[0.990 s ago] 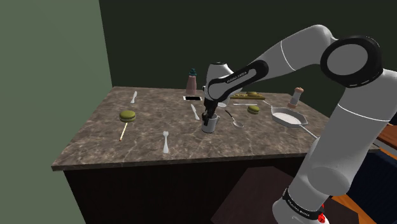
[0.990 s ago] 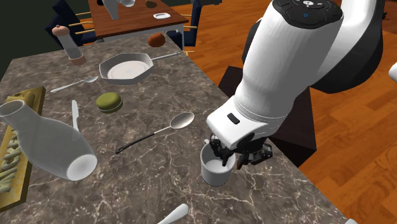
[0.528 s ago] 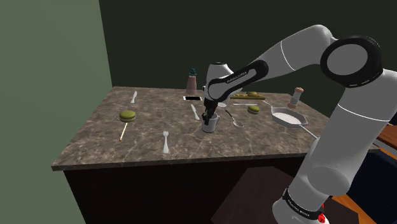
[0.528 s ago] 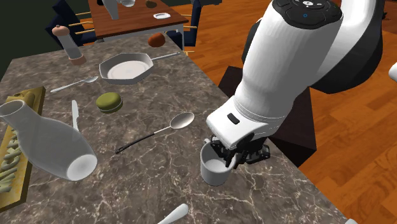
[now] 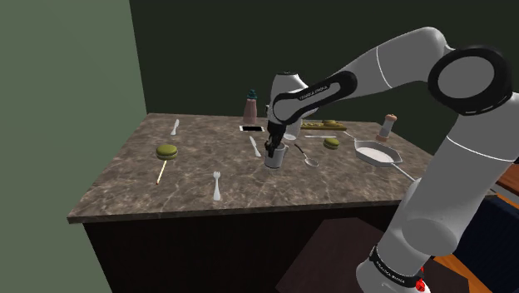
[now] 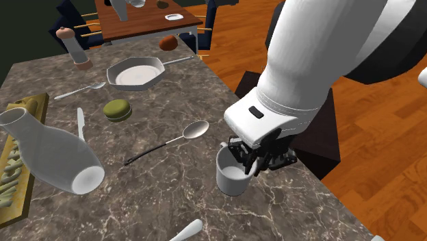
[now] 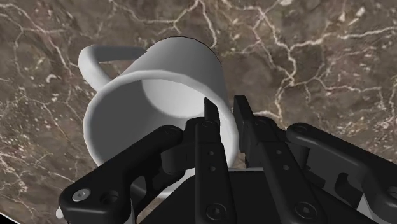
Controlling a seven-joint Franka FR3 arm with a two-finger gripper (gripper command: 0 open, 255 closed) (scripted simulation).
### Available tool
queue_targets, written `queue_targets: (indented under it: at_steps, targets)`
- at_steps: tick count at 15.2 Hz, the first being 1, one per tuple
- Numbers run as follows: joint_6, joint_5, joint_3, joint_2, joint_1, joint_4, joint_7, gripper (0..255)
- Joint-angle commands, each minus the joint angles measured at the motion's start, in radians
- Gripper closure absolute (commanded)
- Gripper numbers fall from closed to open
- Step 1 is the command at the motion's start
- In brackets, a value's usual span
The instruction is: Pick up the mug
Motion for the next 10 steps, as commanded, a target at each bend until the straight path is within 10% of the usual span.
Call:
queue_targets:
  at_steps: [1,10]
  targets:
    - [-0.027,0.0,0.0,-0.013,0.0,0.013,-0.002,255]
    - [-0.122,-0.001,0.001,-0.053,0.001,0.069,-0.005,255]
